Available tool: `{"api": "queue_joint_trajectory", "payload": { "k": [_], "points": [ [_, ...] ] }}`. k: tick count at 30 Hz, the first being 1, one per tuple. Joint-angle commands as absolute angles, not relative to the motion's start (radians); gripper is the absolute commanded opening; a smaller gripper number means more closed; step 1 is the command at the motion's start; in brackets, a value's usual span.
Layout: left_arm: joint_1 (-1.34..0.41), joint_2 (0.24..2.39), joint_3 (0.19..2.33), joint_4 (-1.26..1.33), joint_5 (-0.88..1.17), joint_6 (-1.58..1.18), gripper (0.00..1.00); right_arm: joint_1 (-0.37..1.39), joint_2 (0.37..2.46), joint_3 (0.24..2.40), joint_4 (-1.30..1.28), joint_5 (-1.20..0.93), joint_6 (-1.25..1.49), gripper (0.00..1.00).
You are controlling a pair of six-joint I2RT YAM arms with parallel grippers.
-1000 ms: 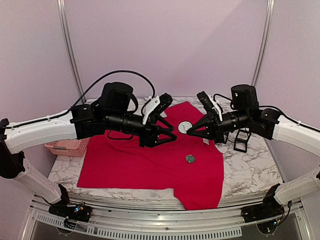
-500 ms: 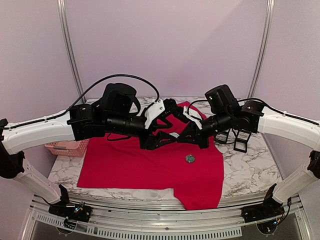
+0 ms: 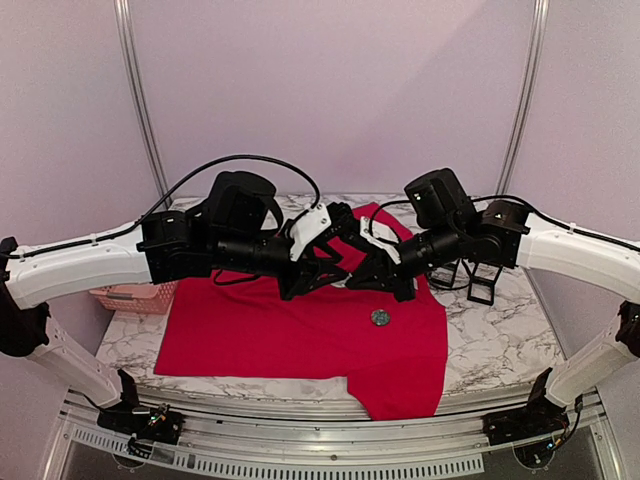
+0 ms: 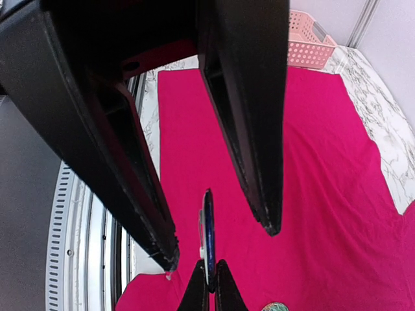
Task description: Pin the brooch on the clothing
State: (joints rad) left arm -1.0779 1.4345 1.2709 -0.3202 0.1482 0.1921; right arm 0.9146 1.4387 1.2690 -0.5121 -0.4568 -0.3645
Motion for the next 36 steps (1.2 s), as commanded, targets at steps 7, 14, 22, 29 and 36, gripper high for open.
{"api": "queue_joint_trajectory", "payload": {
  "k": [7, 14, 22, 29, 36],
  "points": [
    [-1.103, 1.443, 1.283, -0.362, 0.153, 0.226, 0.06, 0.922, 1.368, 1.284, -0.475, -0.458, -0.371, 0.0],
    [-1.091, 1.425, 1.295, -0.292, 0.11, 0.219, 0.0, 0.892, 1.315, 1.214, -0.363, -0.406, -0.318, 0.17],
    [-0.973, 1.395, 1.452, -0.065, 0.162, 0.067, 0.0, 0.662, 1.082, 0.896, 0.266, -0.646, -0.029, 0.59],
    [-0.968, 1.422, 1.52, 0.125, 0.325, -0.175, 0.0, 0.673, 1.132, 0.775, 1.051, -0.613, 0.401, 0.58],
    [-1.011, 1.482, 1.581, 0.203, 0.376, -0.24, 0.0, 0.758, 1.276, 0.866, 1.277, -0.593, 0.51, 0.62]
  ]
}}
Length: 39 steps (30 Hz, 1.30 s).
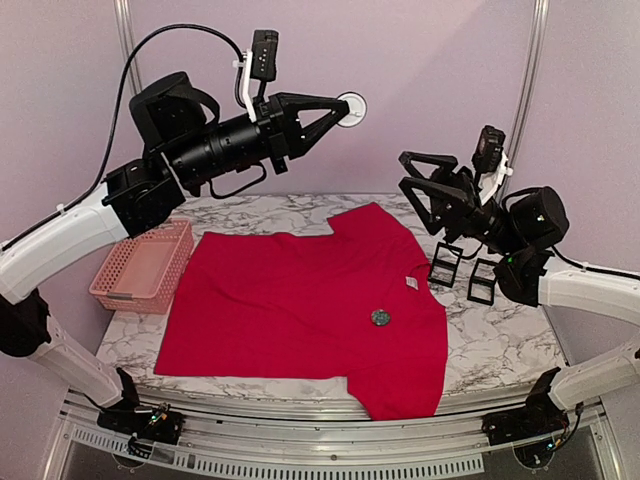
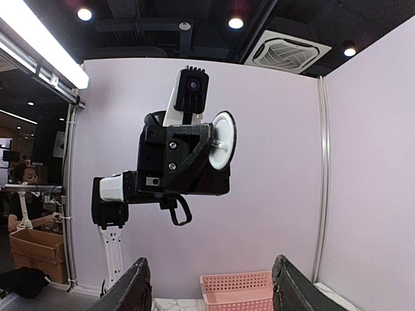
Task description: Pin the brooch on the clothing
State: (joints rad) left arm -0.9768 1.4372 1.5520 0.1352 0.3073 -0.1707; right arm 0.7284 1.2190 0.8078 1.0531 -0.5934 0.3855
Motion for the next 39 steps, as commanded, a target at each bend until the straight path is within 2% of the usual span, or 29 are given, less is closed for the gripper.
{"api": "queue_joint_trajectory", "payload": {
  "k": [1, 4, 8, 12, 24, 27, 32, 38, 39],
  "points": [
    [-1.018, 1.486, 1.584, 0.208, 0.387, -0.241, 0.0, 0.759, 1.294, 0.879, 1.289, -0.596, 0.522, 0.6],
    [-1.032, 1.49, 1.576, 0.204, 0.382, -0.24, 0.0, 0.76, 1.326, 0.925, 1.293, -0.645, 0.552, 0.47],
    [-1.055, 1.485, 1.542, 0.231, 0.386, -0.222, 0.0, 0.769, 1.35, 0.978, 1.261, -0.673, 0.57, 0.46],
    [-1.067, 1.497, 1.558, 0.235, 0.383, -0.222, 0.0, 0.78, 1.361, 1.006, 1.195, -0.679, 0.556, 0.34],
    [-1.085, 1.505, 1.556, 0.236, 0.381, -0.2, 0.0, 0.82, 1.388, 1.076, 1.103, -0.685, 0.511, 0.21],
    [-1.088, 1.504, 1.554, 0.241, 0.38, -0.201, 0.0, 0.825, 1.387, 1.081, 1.08, -0.677, 0.495, 0.11],
    [-1.089, 1.504, 1.554, 0.246, 0.386, -0.198, 0.0, 0.826, 1.386, 1.079, 1.052, -0.672, 0.479, 0.01],
    [-1.089, 1.495, 1.531, 0.244, 0.386, -0.188, 0.0, 0.827, 1.371, 1.079, 1.0, -0.663, 0.453, 0.0],
    [-1.089, 1.488, 1.523, 0.239, 0.382, -0.176, 0.08, 0.826, 1.36, 1.079, 0.969, -0.654, 0.434, 0.0]
  ]
}}
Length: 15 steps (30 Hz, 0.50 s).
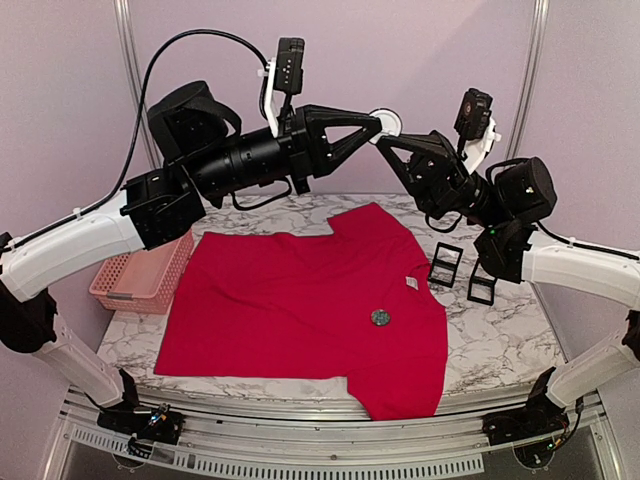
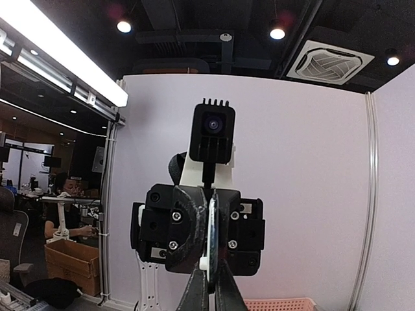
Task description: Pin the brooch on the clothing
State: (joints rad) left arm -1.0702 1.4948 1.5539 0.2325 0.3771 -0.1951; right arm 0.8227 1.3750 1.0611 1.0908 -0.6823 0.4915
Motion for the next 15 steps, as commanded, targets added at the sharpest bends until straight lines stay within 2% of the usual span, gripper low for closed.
{"api": "queue_joint_trajectory", "payload": {
  "k": [1, 2, 3, 5, 9, 12, 15],
  "points": [
    [-1.088, 1.481, 1.508, 0.234, 0.367, -0.163, 0.28, 0.826, 1.351, 1.077, 0.927, -0.644, 0.416, 0.0],
    [-1.088, 1.469, 1.491, 0.225, 0.345, -0.147, 0.48, 0.826, 1.33, 1.077, 0.871, -0.63, 0.374, 0.0],
    [-1.085, 1.454, 1.47, 0.217, 0.323, -0.125, 0.61, 0.827, 1.315, 1.076, 0.806, -0.613, 0.345, 0.0],
    [-1.076, 1.42, 1.437, 0.177, 0.296, -0.064, 0.76, 0.827, 1.257, 1.08, 0.636, -0.578, 0.265, 0.0],
    [-1.059, 1.378, 1.428, -0.042, 0.219, 0.096, 0.79, 0.825, 1.2, 1.193, 0.053, -0.547, -0.033, 0.0],
    [-1.058, 1.372, 1.425, -0.19, 0.225, 0.188, 0.78, 0.825, 1.282, 1.349, -0.475, -0.495, -0.287, 0.0],
    [-1.06, 1.367, 1.401, -0.268, 0.253, 0.245, 0.72, 0.825, 1.395, 1.433, -0.735, -0.483, -0.369, 0.0]
  ]
}}
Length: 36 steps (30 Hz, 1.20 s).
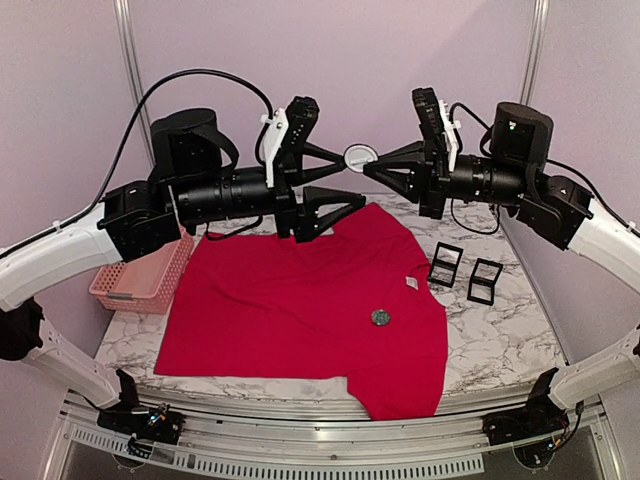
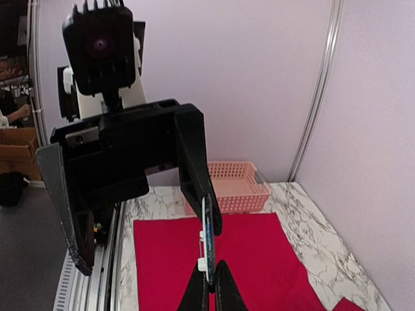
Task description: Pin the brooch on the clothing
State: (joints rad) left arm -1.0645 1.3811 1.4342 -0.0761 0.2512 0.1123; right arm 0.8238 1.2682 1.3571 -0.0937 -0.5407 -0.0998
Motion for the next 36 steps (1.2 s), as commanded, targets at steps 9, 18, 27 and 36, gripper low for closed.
{"api": "queue_joint_trajectory", "payload": {
  "k": [9, 18, 27, 36],
  "points": [
    [-1.061, 1.358, 1.335, -0.344, 0.232, 0.237, 0.48, 0.827, 1.386, 1.478, -0.702, -0.598, -0.391, 0.0],
    [-1.072, 1.367, 1.319, -0.316, 0.199, 0.223, 0.37, 0.864, 1.447, 1.558, -0.8, -0.606, -0.426, 0.0],
    [-1.083, 1.377, 1.321, -0.311, 0.233, 0.227, 0.24, 0.888, 1.454, 1.572, -0.82, -0.594, -0.445, 0.0],
    [-1.11, 1.385, 1.319, -0.321, 0.256, 0.255, 0.0, 0.894, 1.449, 1.569, -0.805, -0.582, -0.439, 0.0]
  ]
}}
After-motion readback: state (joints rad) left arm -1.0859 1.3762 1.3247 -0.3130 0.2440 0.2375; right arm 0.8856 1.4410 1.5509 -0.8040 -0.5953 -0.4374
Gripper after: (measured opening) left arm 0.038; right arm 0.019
